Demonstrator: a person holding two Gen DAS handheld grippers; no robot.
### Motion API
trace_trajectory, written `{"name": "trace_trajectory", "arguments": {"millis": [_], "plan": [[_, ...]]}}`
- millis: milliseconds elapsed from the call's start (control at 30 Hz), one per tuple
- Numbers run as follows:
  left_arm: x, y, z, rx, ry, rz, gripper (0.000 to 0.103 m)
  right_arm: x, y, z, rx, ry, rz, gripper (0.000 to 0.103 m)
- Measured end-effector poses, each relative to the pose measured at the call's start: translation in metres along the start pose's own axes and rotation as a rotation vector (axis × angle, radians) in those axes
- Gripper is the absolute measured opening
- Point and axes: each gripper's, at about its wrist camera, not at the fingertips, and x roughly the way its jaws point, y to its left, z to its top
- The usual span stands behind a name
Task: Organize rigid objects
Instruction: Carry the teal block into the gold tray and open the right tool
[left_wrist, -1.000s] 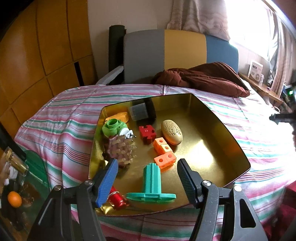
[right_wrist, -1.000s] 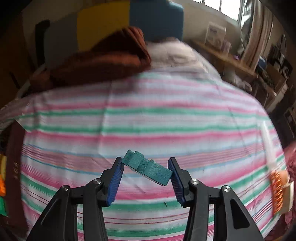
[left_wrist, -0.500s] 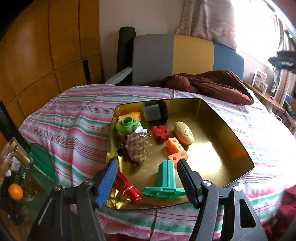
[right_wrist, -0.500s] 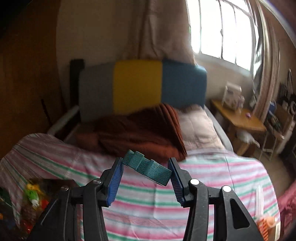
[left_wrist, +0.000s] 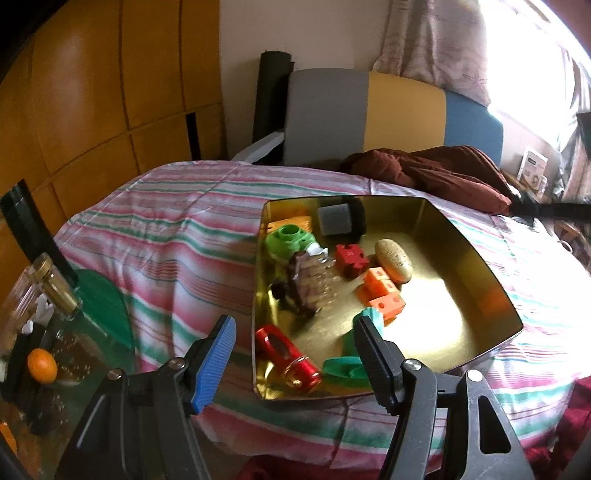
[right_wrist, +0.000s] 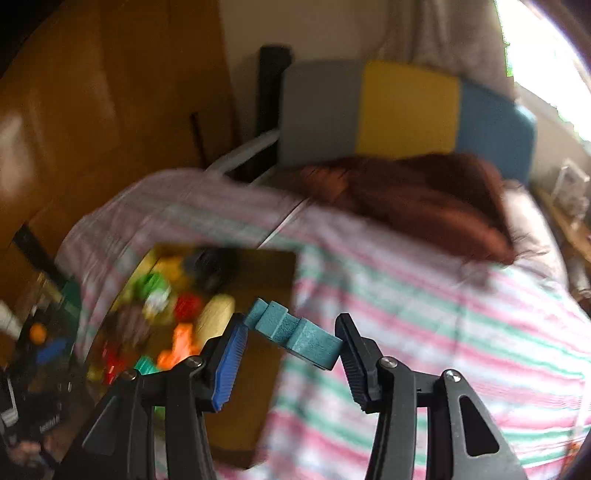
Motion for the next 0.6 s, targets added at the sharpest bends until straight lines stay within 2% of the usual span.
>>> {"name": "trace_trajectory", "arguments": {"millis": [133,267,600], "plan": [[0.0,0.005,-0.002,-0.012,0.004,0.01,0.067,0.021,0.026,-0.024,0.007,0.057,0.067,0.05],[-0.002,0.006,-0.001,-0.013,-0.005,0.014,0.067,0.037,0.041,-0.035,0.008,0.095,0.085,0.05],[-0.004,0.008,0.0,-0.019,-0.007,0.014,0.067,0.072,0.066,-0.036,-0.036,0.179,0.05,0.05]]}}
